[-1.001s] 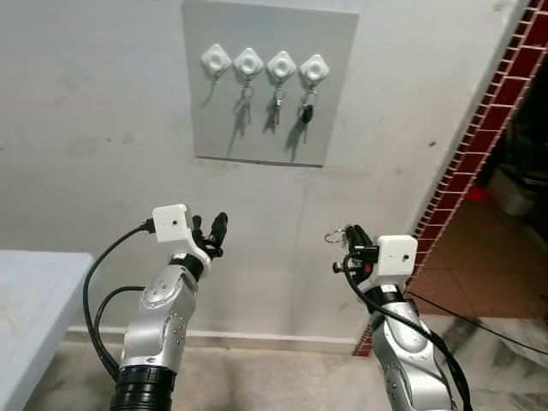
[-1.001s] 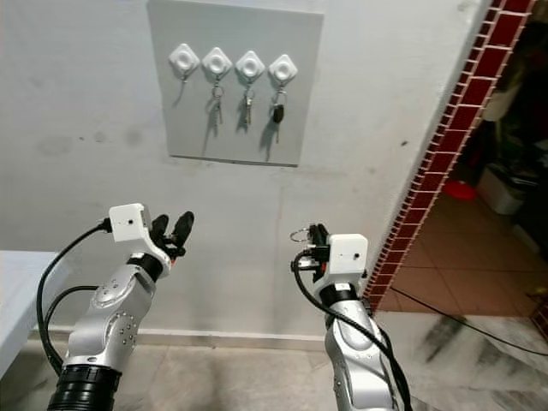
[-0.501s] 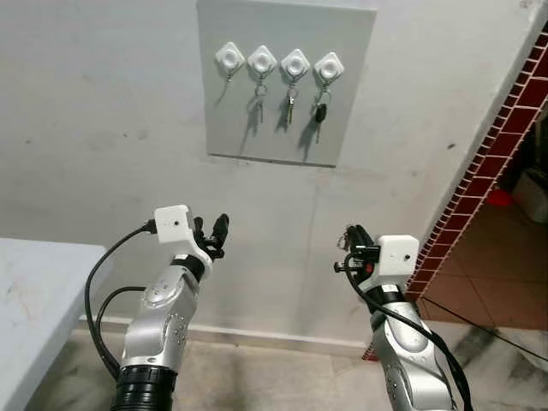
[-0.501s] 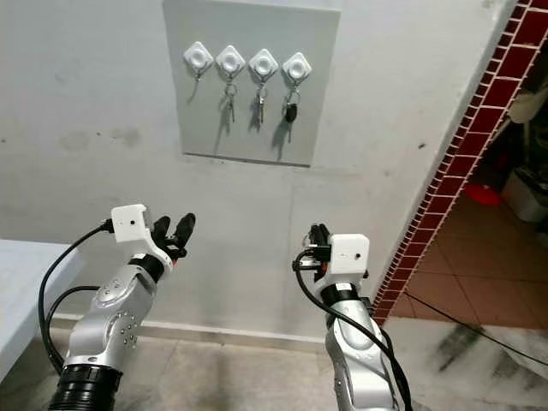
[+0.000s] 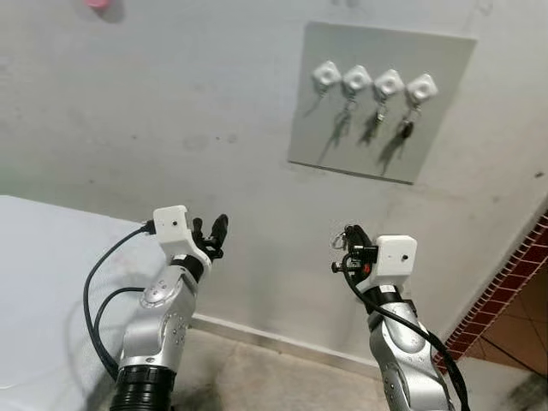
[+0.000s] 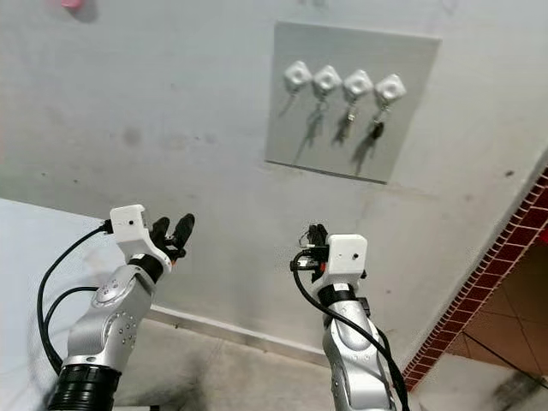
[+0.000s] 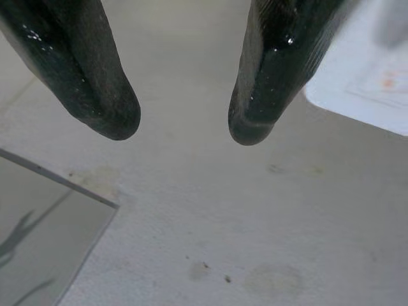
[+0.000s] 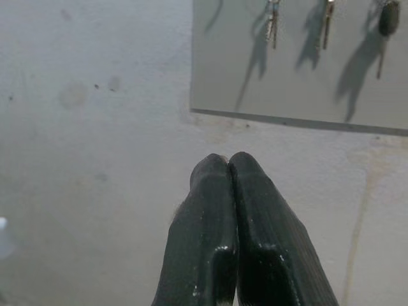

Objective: Hang keys on a hook

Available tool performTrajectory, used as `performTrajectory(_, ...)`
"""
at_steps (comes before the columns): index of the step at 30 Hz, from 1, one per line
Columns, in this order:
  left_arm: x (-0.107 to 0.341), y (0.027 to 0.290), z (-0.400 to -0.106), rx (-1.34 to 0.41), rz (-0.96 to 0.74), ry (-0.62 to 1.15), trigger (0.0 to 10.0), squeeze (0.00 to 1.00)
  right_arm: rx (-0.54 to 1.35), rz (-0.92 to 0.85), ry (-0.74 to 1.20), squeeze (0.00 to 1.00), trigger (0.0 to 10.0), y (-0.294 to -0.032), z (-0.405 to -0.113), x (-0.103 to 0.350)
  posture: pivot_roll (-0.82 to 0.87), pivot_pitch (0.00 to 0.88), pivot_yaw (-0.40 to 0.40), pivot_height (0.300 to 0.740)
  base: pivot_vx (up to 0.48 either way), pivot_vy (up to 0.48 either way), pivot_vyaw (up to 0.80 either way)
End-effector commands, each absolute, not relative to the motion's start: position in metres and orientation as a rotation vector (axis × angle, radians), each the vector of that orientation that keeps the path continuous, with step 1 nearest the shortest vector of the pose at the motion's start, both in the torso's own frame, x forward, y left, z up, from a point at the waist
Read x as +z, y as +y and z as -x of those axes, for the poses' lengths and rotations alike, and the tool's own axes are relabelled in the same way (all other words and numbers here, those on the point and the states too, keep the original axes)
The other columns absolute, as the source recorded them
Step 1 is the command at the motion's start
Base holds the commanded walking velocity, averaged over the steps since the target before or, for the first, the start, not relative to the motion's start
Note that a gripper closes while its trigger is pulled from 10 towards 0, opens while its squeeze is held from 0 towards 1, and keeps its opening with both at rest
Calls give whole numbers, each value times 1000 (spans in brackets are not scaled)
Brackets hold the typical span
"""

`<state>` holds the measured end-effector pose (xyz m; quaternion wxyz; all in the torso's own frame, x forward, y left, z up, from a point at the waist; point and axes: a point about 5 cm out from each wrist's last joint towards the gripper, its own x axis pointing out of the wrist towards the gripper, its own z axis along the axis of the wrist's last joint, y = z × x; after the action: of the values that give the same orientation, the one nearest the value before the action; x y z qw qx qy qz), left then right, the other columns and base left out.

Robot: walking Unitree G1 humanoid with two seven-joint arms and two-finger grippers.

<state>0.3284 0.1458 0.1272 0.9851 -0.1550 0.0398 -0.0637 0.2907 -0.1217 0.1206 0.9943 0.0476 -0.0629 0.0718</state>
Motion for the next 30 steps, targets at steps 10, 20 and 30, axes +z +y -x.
performTrajectory(10, 132, 135, -330, -151, 307, 76, 10000, 0, 122, -91, -148, 0, 10000, -129, -290, 126, 33, 0, -32, 740, 0, 84, 0)
performTrajectory(20, 134, 134, -329, -173, 284, 66, 10000, 0, 120, -101, -170, 0, 10000, -129, -289, 129, 35, 0, -32, 740, 0, 0, 0)
performTrajectory(30, 157, 133, -329, -255, 236, -29, 10000, 0, 109, -118, -280, 0, 10000, -141, -289, 153, 30, 0, -31, 740, 0, 0, 0)
